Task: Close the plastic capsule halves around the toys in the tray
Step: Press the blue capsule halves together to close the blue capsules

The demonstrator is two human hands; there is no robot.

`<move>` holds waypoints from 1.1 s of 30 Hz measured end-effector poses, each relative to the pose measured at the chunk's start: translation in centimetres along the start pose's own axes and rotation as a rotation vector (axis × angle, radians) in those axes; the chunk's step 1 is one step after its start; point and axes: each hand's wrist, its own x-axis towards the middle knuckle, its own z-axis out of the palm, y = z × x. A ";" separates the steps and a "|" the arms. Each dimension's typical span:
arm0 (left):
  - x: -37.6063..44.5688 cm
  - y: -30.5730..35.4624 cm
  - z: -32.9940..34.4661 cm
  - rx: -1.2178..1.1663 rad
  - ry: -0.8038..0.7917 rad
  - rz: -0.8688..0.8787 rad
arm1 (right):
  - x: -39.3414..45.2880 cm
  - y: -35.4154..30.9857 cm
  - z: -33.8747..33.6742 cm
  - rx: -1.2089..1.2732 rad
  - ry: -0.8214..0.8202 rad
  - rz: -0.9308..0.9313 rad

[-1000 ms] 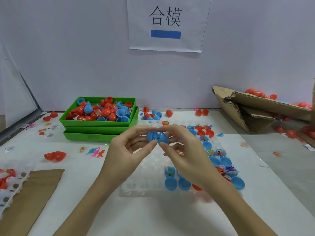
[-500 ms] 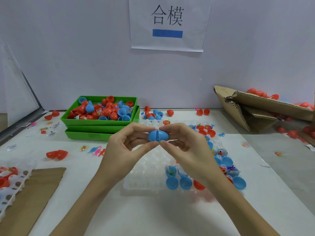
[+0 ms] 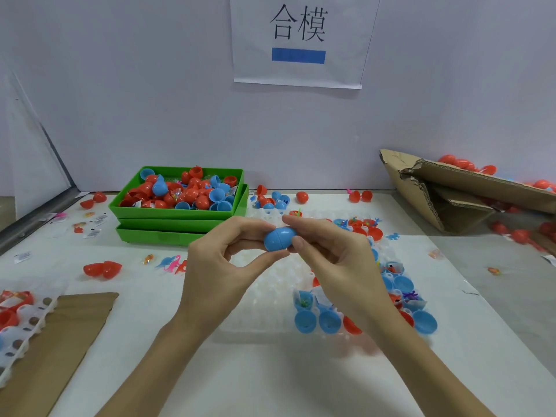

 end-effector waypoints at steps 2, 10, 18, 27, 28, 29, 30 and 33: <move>-0.1 0.1 0.1 -0.008 0.029 0.000 | 0.1 -0.2 -0.1 0.100 0.008 0.075; -0.4 -0.4 0.2 -0.035 0.054 -0.036 | 0.1 -0.1 -0.3 0.143 -0.015 0.141; -0.4 -1.0 0.1 -0.030 0.039 0.013 | 0.0 -0.1 -0.2 0.140 -0.003 0.163; -0.5 -1.0 0.2 0.055 0.052 0.078 | -0.1 0.0 0.1 0.107 0.023 0.121; -0.5 -0.9 0.2 0.059 0.058 0.076 | -0.2 0.1 0.2 0.118 0.033 0.111; -0.5 -0.8 0.3 0.069 0.058 0.081 | -0.2 0.0 0.3 0.133 0.039 0.105; -0.4 -0.7 0.3 0.090 0.053 0.094 | -0.2 0.0 0.4 0.143 0.037 0.103; -0.2 -0.3 0.1 0.177 0.031 0.156 | -0.1 -0.1 0.6 0.145 0.021 0.095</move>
